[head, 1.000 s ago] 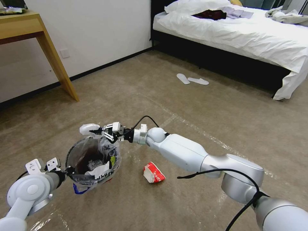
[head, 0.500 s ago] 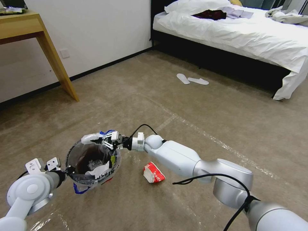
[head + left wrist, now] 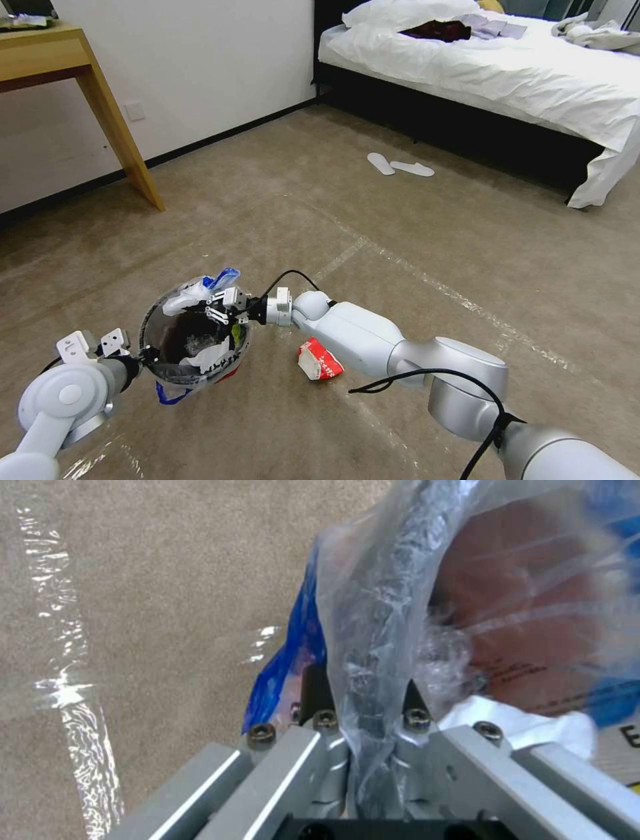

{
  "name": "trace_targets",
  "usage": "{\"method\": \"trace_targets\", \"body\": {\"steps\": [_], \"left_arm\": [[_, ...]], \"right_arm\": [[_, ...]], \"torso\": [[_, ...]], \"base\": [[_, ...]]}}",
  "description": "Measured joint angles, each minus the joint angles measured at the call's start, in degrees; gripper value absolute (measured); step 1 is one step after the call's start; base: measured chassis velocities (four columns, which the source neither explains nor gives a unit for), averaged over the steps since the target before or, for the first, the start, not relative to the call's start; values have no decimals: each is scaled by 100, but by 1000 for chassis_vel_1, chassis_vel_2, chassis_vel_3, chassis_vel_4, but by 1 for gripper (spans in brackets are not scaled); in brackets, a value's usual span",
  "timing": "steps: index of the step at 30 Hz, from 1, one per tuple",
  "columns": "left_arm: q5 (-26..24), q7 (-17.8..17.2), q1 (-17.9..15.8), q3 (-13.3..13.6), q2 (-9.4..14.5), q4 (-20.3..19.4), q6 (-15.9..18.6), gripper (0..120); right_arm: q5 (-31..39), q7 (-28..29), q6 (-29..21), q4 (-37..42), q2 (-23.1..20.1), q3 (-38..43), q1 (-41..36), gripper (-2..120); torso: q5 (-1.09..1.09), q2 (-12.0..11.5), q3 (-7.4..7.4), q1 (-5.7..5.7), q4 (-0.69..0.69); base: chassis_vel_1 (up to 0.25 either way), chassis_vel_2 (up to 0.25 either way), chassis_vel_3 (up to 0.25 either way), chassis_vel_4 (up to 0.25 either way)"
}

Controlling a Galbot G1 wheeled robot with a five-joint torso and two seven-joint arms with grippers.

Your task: Pick up the trash bin and place the garbage on the floor into it.

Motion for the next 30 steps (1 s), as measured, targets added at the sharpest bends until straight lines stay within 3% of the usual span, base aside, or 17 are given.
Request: {"method": "trace_targets", "body": {"steps": [2, 7, 10, 17, 26, 30], "left_arm": [[-1, -1, 1, 0, -3, -3, 0, 1], [6, -2, 20, -2, -12, -4, 0, 1], [10, -3, 6, 0, -17, -4, 0, 1], [5, -2, -37, 10, 6, 32, 0, 1], [-45, -20, -95, 26, 35, 81, 0, 1], [-38, -14, -64, 7, 57, 102, 0, 1]], "right_arm": [[-12, -14, -6, -18, 0, -14, 0, 0], [-68, -22, -8, -21, -4, -56, -16, 14], [-80, -16, -5, -1, -7, -48, -14, 30], [-92, -12, 1, 69, -8, -79, 42, 51], [-69, -163, -82, 64, -11, -195, 46, 89], [-69, -174, -83, 107, -12, -199, 49, 98]], "torso": [[0, 0, 0, 0, 0], [0, 0, 0, 0, 2], [0, 0, 0, 0, 1], [0, 0, 0, 0, 1], [0, 0, 0, 0, 1], [0, 0, 0, 0, 1]], "base": [[0, 0, 0, 0], [0, 0, 0, 0], [0, 0, 0, 0], [0, 0, 0, 0], [0, 0, 0, 0], [0, 0, 0, 0]]}}
